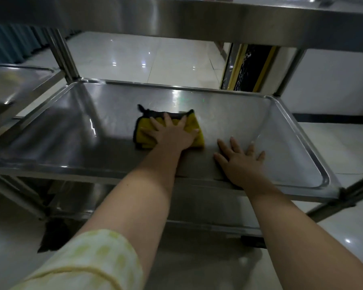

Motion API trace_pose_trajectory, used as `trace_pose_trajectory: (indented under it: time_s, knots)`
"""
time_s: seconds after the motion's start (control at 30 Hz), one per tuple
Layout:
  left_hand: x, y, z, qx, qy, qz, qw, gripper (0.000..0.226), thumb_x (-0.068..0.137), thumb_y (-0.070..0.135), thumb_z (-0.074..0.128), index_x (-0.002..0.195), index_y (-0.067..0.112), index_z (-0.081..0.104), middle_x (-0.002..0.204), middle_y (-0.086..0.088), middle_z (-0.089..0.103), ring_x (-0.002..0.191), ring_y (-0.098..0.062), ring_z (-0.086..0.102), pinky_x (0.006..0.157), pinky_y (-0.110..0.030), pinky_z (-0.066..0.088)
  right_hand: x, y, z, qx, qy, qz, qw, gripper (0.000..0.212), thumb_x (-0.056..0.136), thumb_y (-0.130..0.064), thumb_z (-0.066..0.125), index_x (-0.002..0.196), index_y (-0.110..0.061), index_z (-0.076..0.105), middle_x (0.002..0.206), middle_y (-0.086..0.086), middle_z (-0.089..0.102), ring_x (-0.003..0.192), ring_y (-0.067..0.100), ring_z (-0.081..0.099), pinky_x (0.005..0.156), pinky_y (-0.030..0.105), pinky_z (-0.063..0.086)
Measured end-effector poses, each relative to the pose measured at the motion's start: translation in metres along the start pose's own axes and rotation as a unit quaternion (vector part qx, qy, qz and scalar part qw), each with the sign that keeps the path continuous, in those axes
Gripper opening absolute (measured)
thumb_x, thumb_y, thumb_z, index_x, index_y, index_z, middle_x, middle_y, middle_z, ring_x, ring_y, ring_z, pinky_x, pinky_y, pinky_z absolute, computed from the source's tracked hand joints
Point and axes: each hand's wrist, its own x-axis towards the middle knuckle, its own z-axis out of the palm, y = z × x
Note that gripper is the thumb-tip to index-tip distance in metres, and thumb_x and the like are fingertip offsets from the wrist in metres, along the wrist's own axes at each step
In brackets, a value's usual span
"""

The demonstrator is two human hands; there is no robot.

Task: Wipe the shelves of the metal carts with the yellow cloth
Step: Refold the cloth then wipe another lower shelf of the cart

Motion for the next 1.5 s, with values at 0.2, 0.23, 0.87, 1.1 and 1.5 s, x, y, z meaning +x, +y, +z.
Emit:
trace_pose_trajectory:
  time_s: [0.2,0.23,0.87,1.1,1.5]
  knots:
    - [-0.029,-0.06,-0.006,0.07,-0.003,0.077,0.995,0.077,0.08,0.088,0.017,0.148,0.059,-0.004,0.165,0.006,-0.012,0.149,-0.038,-0.014,0.108,-0.076,-0.005,-0.002,0.007,-0.003,0.022,-0.008,-0.013,1.0,0.057,0.096,-0.067,0.017,0.149,-0.055,-0.002,0.164,-0.013,-0.005,0.148,0.041,-0.009,0.113,0.067,-0.004]
    - [-0.035,-0.088,-0.01,0.061,0.007,0.042,0.997,0.078,0.081,0.088,0.018,0.149,0.058,-0.004,0.165,0.007,-0.012,0.149,-0.037,-0.012,0.109,-0.075,-0.003,-0.004,0.006,-0.004,0.025,-0.006,-0.014,1.0,0.057,0.096,-0.067,0.017,0.149,-0.055,-0.001,0.164,-0.013,-0.005,0.148,0.041,-0.009,0.113,0.067,-0.004]
    - [-0.087,-0.164,-0.006,0.066,0.022,-0.036,0.997,0.09,0.062,0.1,0.003,0.144,0.065,-0.01,0.164,0.012,-0.012,0.149,-0.04,-0.005,0.106,-0.078,0.001,-0.02,-0.007,-0.007,0.032,0.005,-0.015,0.999,0.057,0.097,-0.065,0.018,0.151,-0.052,0.003,0.165,-0.011,-0.003,0.148,0.043,-0.009,0.113,0.067,-0.005]
    - [-0.11,-0.055,0.016,0.031,0.023,-0.05,0.998,0.08,0.082,0.087,0.015,0.151,0.052,-0.006,0.164,-0.001,-0.015,0.144,-0.053,-0.013,0.104,-0.08,-0.004,-0.027,-0.017,-0.002,0.023,0.006,-0.006,1.0,0.057,0.098,-0.063,0.016,0.152,-0.051,-0.001,0.165,-0.01,-0.007,0.147,0.046,-0.012,0.112,0.069,-0.005]
    - [-0.115,-0.178,-0.013,0.03,0.036,-0.113,0.993,0.089,0.072,0.095,0.015,0.149,0.056,-0.007,0.165,0.005,-0.011,0.149,-0.04,-0.006,0.11,-0.074,-0.004,-0.037,0.069,-0.02,-0.007,-0.014,-0.018,1.0,0.057,0.102,-0.057,0.02,0.154,-0.045,0.001,0.165,-0.009,-0.007,0.149,0.04,-0.011,0.116,0.063,-0.003]
